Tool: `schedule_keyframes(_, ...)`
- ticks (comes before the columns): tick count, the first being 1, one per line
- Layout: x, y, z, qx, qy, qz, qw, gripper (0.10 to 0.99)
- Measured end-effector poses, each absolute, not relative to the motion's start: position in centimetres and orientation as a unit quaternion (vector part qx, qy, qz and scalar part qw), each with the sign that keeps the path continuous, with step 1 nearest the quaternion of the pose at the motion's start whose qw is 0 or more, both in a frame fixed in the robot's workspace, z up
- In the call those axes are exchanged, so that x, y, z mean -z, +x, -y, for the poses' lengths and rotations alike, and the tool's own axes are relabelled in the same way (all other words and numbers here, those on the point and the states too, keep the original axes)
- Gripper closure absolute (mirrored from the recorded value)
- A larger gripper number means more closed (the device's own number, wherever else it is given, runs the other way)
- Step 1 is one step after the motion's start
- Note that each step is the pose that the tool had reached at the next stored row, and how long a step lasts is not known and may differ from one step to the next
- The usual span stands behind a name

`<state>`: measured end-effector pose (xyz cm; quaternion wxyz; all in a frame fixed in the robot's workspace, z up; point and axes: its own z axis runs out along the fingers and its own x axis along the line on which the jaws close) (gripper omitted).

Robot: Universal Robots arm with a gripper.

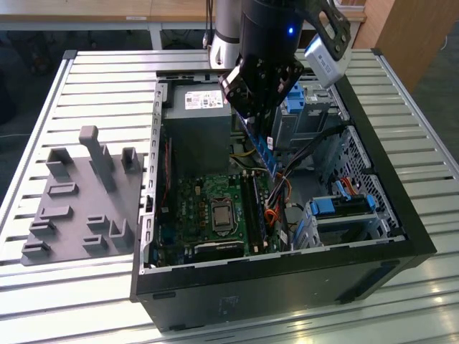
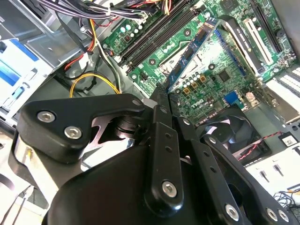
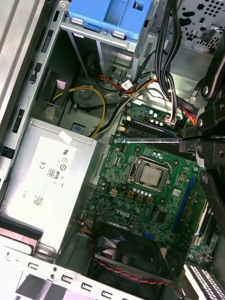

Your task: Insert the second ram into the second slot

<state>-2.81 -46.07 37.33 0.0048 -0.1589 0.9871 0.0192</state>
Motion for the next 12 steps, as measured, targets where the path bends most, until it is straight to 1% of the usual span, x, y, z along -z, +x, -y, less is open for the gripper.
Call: schedule_keyframes(12, -37.1, -2.81, 46.07, -0.017, -0.159, -0.987, 0.004, 0.957)
